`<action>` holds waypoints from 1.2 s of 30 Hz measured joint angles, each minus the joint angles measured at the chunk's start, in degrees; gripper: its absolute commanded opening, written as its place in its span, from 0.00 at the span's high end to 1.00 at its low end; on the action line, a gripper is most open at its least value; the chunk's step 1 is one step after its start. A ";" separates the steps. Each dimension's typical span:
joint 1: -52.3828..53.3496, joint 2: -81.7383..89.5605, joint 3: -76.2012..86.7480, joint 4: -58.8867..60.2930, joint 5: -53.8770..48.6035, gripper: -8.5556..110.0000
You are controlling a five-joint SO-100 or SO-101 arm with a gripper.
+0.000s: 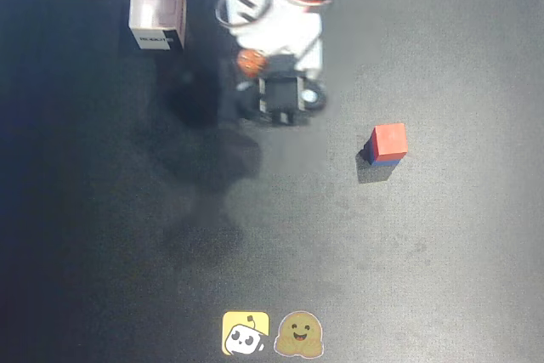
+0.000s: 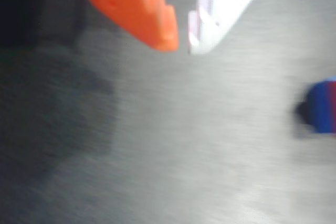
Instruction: Put the red cube on top of the blue cube.
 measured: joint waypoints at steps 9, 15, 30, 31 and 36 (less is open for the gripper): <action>3.16 19.51 21.01 -6.77 -1.14 0.93; 3.52 31.82 31.20 -6.33 -0.79 0.93; 3.69 32.70 31.64 -2.02 -3.43 0.93; 3.69 32.70 31.64 -2.02 -3.43 0.93; 3.69 32.70 31.64 -2.02 -3.43 0.93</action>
